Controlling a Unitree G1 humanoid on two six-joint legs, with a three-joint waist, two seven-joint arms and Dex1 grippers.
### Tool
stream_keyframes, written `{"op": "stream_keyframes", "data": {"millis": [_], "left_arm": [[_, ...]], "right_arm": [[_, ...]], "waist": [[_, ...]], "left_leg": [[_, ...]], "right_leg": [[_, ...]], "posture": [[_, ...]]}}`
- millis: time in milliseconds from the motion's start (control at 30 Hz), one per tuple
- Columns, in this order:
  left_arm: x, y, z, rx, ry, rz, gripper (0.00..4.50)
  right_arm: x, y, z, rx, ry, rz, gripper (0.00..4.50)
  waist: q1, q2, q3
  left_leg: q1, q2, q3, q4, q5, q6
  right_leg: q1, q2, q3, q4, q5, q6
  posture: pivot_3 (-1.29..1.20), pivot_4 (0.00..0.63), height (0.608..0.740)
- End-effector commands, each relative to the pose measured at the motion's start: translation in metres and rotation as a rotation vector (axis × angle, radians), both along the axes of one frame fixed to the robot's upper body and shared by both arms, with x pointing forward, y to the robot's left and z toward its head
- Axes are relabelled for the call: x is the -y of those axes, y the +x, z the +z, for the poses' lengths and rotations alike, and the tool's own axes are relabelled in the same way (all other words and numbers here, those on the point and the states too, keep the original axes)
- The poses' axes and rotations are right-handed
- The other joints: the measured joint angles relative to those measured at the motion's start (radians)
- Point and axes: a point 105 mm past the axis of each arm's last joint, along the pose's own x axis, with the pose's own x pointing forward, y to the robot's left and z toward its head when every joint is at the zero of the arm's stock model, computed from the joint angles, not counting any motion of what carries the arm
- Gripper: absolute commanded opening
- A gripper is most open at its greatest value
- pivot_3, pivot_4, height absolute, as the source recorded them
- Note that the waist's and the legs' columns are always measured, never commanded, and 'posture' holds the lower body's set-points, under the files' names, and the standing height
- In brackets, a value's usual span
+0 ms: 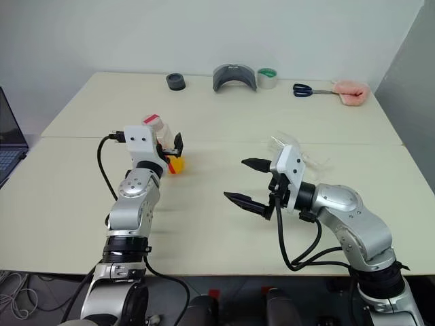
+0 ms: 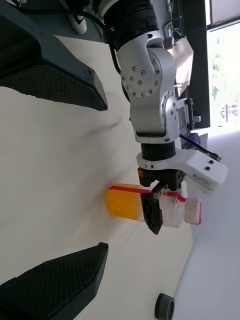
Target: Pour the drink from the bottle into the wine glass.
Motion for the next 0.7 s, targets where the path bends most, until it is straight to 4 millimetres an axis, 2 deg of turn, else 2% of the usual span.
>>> {"op": "stream_keyframes", "data": {"millis": [33,300,433,600,633,700], "left_arm": [[0.0027,0.0005,0.0192,0.074,0.024,-0.003,4.45],[0.0039,0.0006,0.0198,0.082,0.024,-0.003,4.45],[0.002,-0.0013,0.0175,0.078,0.022,0.007,3.66],[-0.0002,-0.0031,0.0139,0.071,0.018,0.019,2.05],[-0.0004,-0.0031,0.0137,0.07,0.017,0.02,1.89],[0.0001,-0.003,0.0136,0.071,0.011,0.016,1.84]], "right_arm": [[-0.0034,-0.0039,0.0073,0.032,0.018,0.024,4.5],[-0.0045,-0.0036,0.0075,0.042,0.011,0.026,4.5],[-0.0043,-0.0037,0.0083,0.044,0.013,0.027,4.5],[-0.0046,-0.0033,0.0093,0.043,0.017,0.026,4.5],[-0.0047,-0.0033,0.0095,0.044,0.018,0.026,4.5],[-0.0046,-0.0026,0.0102,0.044,0.023,0.022,4.5]], "waist": [[0.0,0.0,0.0],[0.0,0.0,0.0],[0.0,0.0,0.0],[0.0,0.0,0.0],[0.0,0.0,0.0],[0.0,0.0,0.0]], "left_leg": [[0.0,0.0,0.0,0.0,0.0,0.0],[0.0,0.0,0.0,0.0,0.0,0.0],[0.0,0.0,0.0,0.0,0.0,0.0],[0.0,0.0,0.0,0.0,0.0,0.0],[0.0,0.0,0.0,0.0,0.0,0.0],[0.0,0.0,0.0,0.0,0.0,0.0]], "right_leg": [[0.0,0.0,0.0,0.0,0.0,0.0],[0.0,0.0,0.0,0.0,0.0,0.0],[0.0,0.0,0.0,0.0,0.0,0.0],[0.0,0.0,0.0,0.0,0.0,0.0],[0.0,0.0,0.0,0.0,0.0,0.0],[0.0,0.0,0.0,0.0,0.0,0.0]], "posture": [[0.0,0.15,0.74],[0.0,0.15,0.74],[0.0,0.15,0.74],[0.0,0.15,0.74],[0.0,0.15,0.74],[0.0,0.15,0.74]]}}
